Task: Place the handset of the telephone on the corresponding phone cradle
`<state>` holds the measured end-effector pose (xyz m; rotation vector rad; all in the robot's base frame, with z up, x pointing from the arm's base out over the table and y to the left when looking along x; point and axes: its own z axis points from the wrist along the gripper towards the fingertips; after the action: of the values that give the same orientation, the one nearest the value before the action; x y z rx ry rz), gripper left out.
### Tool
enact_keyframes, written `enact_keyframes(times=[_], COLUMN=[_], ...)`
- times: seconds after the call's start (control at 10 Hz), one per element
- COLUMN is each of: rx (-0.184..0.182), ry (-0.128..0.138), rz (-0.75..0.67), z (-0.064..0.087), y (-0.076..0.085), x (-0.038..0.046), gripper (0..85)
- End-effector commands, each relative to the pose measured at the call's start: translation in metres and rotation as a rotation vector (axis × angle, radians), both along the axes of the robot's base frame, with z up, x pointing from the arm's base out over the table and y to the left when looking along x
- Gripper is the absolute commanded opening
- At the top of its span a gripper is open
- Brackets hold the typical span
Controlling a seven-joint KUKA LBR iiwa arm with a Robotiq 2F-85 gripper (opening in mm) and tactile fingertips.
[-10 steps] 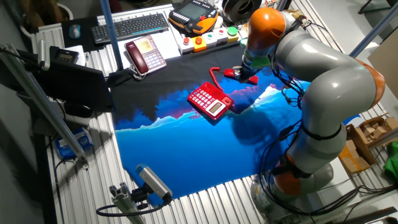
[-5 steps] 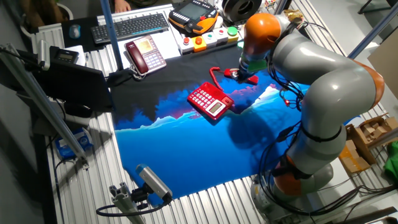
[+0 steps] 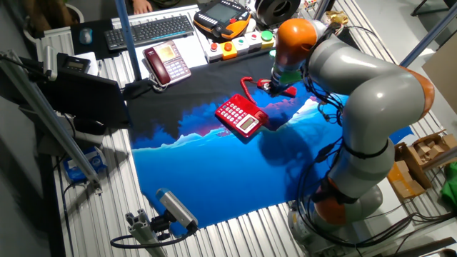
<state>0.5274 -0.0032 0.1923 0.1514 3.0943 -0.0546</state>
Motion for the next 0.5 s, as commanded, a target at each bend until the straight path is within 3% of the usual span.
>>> enact_keyframes(times=[0.0,0.3,0.4], rx=[0.005,0.006,0.026], ry=[0.001,0.004,0.013], rz=[-0.004,-0.013,-0.019], z=[-0.004,-0.020,-0.023], y=[0.000,-0.011,-0.018], x=[-0.0016,-0.0036,-0.0051], gripper=[0.7,0.7,0.7])
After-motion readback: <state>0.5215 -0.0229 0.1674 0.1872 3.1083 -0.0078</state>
